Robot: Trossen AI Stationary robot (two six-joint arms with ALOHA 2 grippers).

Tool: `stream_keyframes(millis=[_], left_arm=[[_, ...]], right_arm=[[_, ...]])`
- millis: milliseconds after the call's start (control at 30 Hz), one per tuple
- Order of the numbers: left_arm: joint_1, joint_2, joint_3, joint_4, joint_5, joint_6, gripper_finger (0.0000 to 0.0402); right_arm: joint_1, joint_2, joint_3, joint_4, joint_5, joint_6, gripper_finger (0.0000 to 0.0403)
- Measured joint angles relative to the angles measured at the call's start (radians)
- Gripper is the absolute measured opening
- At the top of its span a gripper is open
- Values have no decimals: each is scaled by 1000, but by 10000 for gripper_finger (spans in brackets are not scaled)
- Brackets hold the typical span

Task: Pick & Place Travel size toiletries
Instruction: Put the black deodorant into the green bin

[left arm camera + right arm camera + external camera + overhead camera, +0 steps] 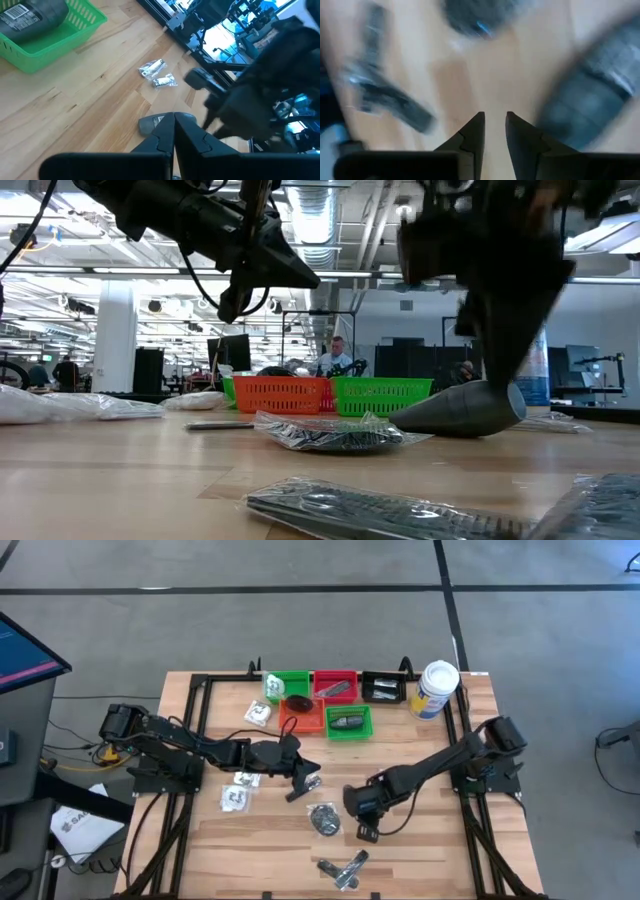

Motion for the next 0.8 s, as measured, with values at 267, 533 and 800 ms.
stream_keyframes(millis=[267,533,800], left_arm=[[0,0,0,10,-4,-3,0],[0,0,0,9,-3,-3,0],[0,0,0,8,-3,-3,0]], right_arm=[[0,33,4,-49,16,103,51],[-9,29,4,-147,110,95,38],[12,-15,32,-84,91,-75,29]])
